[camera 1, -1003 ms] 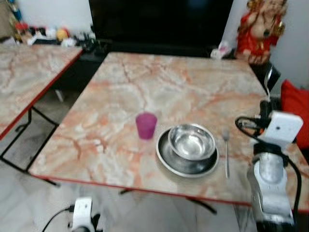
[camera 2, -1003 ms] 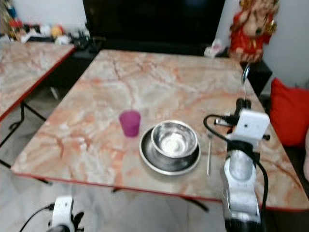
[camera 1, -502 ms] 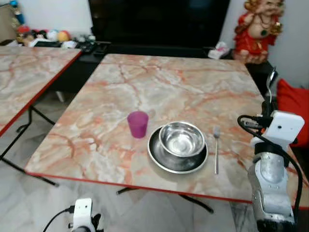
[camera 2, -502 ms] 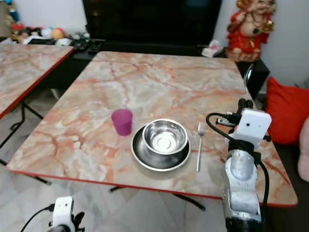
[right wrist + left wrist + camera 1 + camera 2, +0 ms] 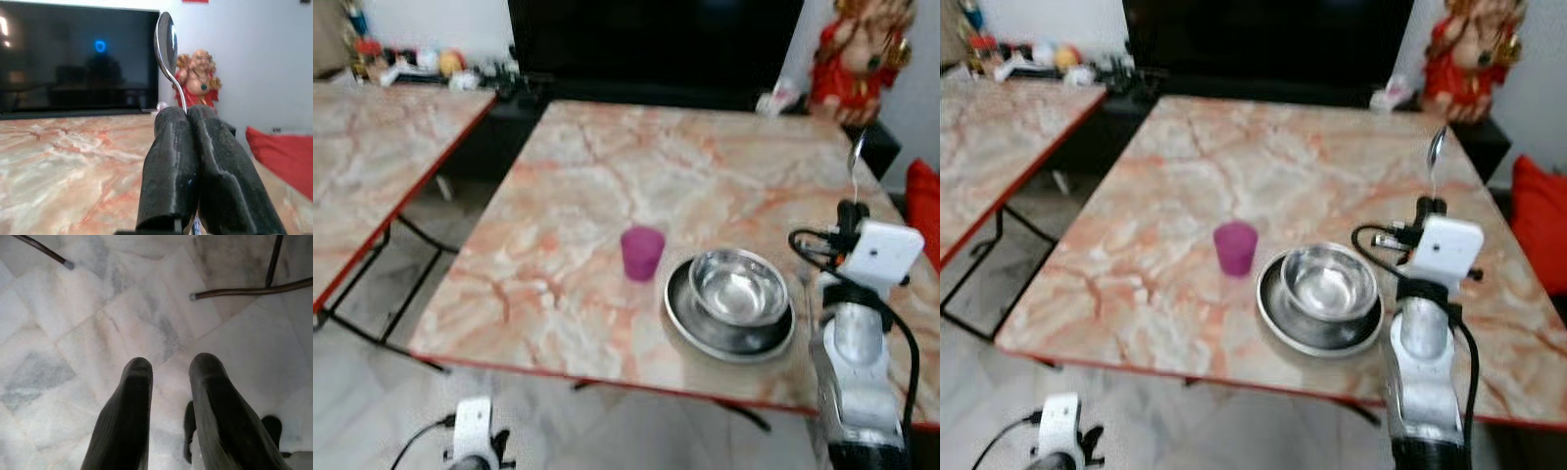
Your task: Setting the table
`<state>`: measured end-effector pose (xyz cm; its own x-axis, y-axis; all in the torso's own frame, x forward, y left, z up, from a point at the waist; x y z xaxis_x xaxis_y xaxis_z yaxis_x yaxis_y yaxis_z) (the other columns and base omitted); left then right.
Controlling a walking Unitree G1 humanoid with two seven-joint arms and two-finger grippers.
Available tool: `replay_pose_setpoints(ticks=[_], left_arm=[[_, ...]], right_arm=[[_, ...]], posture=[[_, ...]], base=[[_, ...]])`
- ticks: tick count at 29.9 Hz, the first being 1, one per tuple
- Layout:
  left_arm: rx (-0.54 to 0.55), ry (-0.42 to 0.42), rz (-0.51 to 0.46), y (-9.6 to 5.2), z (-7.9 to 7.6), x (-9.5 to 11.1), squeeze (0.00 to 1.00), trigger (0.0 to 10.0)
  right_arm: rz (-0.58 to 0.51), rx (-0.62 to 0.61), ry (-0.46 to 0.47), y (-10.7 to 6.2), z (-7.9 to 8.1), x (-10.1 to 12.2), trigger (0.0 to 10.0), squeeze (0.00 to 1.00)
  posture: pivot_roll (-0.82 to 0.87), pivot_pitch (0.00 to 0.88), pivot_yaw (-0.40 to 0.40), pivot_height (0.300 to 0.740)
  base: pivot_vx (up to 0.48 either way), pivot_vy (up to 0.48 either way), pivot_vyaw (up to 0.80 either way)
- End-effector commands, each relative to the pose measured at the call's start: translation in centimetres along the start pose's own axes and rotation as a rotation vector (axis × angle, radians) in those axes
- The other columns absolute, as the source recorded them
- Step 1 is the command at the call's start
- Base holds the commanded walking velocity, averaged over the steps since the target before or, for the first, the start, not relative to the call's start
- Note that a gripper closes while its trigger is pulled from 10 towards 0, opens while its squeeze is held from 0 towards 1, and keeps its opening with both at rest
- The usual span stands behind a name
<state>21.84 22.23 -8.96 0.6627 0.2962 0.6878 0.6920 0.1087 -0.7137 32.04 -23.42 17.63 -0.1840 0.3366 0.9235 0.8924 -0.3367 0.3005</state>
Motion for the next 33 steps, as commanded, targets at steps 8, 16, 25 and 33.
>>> replay_pose_setpoints(ticks=[8, 16, 25, 33], left_arm=[[-0.01, -0.001, 0.026, -0.07, -0.31, -0.68, 0.0, 10.0], [-0.011, 0.004, 0.032, -0.11, -0.32, -0.86, 0.0, 10.0], [0.0, 0.007, 0.045, -0.17, -0.19, -1.18, 0.0, 10.0], [0.003, 0.007, 0.053, -0.21, -0.28, -1.46, 0.0, 10.0]], right_arm=[[0.023, -0.037, -0.013, 0.37, -1.16, -0.39, 10.0, 0.0], [0.018, -0.031, -0.017, 0.43, -1.09, -0.38, 10.0, 0.0], [0.025, -0.025, -0.018, 0.45, -1.0, -0.52, 10.0, 0.0], [0.03, -0.025, -0.023, 0.7, -0.99, -0.64, 10.0, 0.0]], posture=[[0.02, 0.0, -0.014, 0.74], [0.02, 0.0, -0.014, 0.74], [0.02, 0.0, -0.015, 0.74], [0.02, 0.0, -0.02, 0.74]], base=[[0.0, 0.0, -0.39], [0.16, 0.0, -0.22], [0.279, 0.0, 0.0], [0.037, 0.0, 0.0]])
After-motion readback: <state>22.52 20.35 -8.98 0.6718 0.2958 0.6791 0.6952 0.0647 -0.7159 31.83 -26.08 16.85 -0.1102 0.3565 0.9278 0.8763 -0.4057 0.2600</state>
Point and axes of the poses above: a point about 5 cm out from each wrist's last joint towards the gripper, its own y axis pointing out of the wrist towards the gripper, its own x axis along the axis of the wrist's last joint, z = x × y, the point moved 3 cm from there along y, pointing out of the wrist towards the gripper, and after that the axes turned 12 degrees about -y, right-handed, at the moved point
